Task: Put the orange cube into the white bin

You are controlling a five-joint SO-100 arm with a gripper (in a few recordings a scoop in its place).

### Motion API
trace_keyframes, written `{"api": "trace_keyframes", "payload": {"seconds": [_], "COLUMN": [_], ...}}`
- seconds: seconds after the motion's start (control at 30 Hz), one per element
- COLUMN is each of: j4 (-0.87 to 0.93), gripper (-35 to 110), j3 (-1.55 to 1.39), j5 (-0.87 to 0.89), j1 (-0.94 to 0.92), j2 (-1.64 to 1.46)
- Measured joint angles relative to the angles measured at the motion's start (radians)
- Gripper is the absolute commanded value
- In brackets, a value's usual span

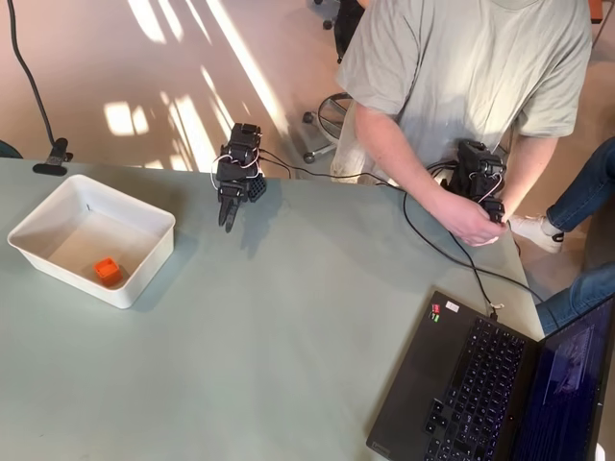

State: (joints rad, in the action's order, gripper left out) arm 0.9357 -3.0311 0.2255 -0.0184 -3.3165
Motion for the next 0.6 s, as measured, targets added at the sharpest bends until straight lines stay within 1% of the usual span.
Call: {"api": "trace_keyframes", "payload": {"seconds": [0.23, 0.4, 0.5, 0.6], "j4": [0.100, 0.117, 0.120, 0.121], "gripper": [58, 57, 52, 42], "j3": [-0.038, -0.049, -0.051, -0.051], "j5": [0.000, 0.000, 0.000, 0.000], "j1": [0.000, 0.000, 0.000, 0.000], "j2": [0.000, 0.000, 0.000, 0.000]}}
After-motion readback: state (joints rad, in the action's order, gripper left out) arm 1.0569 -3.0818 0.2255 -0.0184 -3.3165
